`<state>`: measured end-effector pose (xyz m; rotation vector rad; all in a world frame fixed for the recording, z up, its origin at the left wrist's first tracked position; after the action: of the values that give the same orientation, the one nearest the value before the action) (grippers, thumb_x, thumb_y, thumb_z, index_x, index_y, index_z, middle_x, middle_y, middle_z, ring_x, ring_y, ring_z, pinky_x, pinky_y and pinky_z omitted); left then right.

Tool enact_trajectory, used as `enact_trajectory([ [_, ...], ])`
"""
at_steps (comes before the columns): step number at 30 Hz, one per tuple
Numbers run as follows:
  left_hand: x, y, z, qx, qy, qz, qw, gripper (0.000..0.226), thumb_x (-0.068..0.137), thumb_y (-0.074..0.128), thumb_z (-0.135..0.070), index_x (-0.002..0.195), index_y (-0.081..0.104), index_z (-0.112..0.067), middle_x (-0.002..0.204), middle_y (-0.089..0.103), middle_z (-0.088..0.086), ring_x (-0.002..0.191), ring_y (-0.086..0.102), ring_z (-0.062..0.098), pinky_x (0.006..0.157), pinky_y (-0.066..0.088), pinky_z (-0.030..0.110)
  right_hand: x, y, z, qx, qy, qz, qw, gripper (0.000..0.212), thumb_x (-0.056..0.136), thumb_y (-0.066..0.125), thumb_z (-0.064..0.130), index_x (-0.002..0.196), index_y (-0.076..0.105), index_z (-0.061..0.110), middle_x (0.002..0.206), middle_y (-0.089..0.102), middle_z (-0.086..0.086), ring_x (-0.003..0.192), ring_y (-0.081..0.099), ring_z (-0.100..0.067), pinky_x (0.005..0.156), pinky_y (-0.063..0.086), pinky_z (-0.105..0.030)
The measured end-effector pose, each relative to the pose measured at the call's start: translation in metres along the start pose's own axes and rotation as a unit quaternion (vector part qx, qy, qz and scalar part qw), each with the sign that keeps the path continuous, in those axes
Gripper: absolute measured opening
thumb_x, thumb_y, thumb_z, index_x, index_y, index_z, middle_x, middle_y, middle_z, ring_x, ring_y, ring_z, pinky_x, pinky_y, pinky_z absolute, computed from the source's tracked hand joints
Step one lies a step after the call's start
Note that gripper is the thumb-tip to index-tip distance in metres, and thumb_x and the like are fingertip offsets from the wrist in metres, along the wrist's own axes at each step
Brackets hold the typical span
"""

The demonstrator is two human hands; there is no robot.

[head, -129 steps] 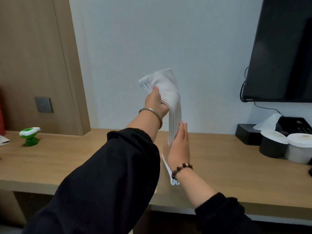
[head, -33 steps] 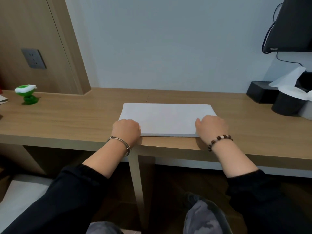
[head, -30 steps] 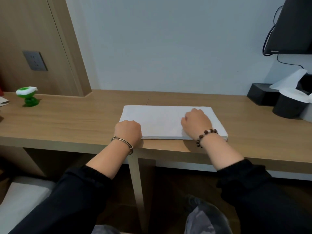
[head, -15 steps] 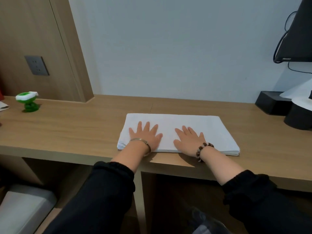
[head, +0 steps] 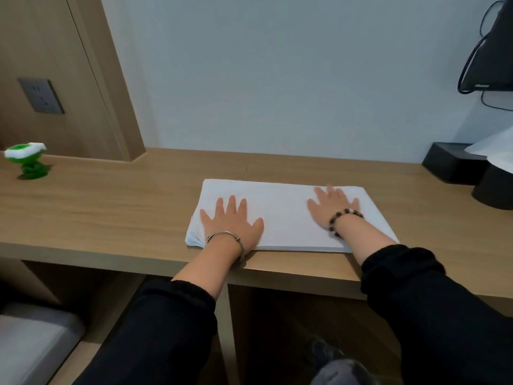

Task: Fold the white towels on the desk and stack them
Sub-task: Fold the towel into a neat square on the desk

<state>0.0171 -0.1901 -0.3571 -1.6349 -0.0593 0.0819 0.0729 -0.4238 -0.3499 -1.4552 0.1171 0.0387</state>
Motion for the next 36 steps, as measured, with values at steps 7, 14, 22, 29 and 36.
enact_trajectory([
  [7,-0.006,-0.005,0.001,0.002,-0.029,0.040,0.999,0.069,0.092,0.013,-0.059,0.151,0.001,-0.025,0.159,-0.007,0.000,0.146,-0.007,0.027,0.112,-0.001,0.059,-0.014,-0.012,-0.048,-0.020,0.125,-0.006,0.992,0.062,0.098,0.011,0.045,0.153,0.001,0.019,0.160,-0.008,-0.005,0.146,-0.008,-0.023,0.116,0.000,-0.054],
  [14,0.052,-0.035,-0.040,0.074,0.110,0.124,0.983,0.056,0.098,0.023,-0.039,0.151,0.009,-0.024,0.159,0.002,0.002,0.146,0.000,0.030,0.115,0.007,0.055,0.016,-0.033,0.029,0.001,0.005,-0.018,1.000,0.058,0.100,0.019,0.031,0.152,-0.003,0.019,0.158,-0.016,-0.004,0.146,-0.014,-0.024,0.115,-0.005,-0.050],
  [22,0.065,-0.001,-0.058,0.033,0.197,0.085,0.976,0.057,0.099,0.013,-0.050,0.150,-0.005,-0.033,0.158,-0.012,-0.007,0.145,-0.015,0.022,0.113,-0.001,0.056,0.018,0.008,0.077,0.026,-0.067,-0.003,0.997,0.060,0.098,0.012,0.048,0.152,-0.001,0.025,0.159,-0.012,0.000,0.145,-0.014,-0.019,0.115,-0.006,-0.047],
  [29,0.065,0.005,-0.008,0.016,0.073,0.092,0.993,0.060,0.094,0.005,-0.053,0.148,-0.013,-0.033,0.157,-0.017,-0.005,0.144,-0.019,0.019,0.115,-0.008,0.048,0.011,0.014,0.070,0.007,-0.051,0.016,0.999,0.058,0.097,0.010,0.046,0.151,-0.003,0.030,0.160,-0.009,0.001,0.146,-0.012,-0.017,0.116,-0.004,-0.046],
  [36,0.062,0.001,0.020,0.012,-0.005,0.087,0.996,0.064,0.093,0.006,-0.047,0.149,-0.014,-0.023,0.158,-0.015,-0.001,0.144,-0.016,0.019,0.114,-0.008,0.047,0.009,0.014,0.004,-0.014,0.042,0.048,0.998,0.060,0.096,0.017,0.045,0.151,-0.003,0.031,0.159,-0.010,0.004,0.145,-0.012,-0.016,0.116,-0.002,-0.046],
])
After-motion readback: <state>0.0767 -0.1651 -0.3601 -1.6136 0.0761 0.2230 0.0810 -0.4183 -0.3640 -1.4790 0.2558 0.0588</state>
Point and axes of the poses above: each hand's wrist, its own x-axis towards the middle knuckle, its own y-axis out of the palm, z = x × y, the point moved 10 cm from there along x, towards the middle knuckle
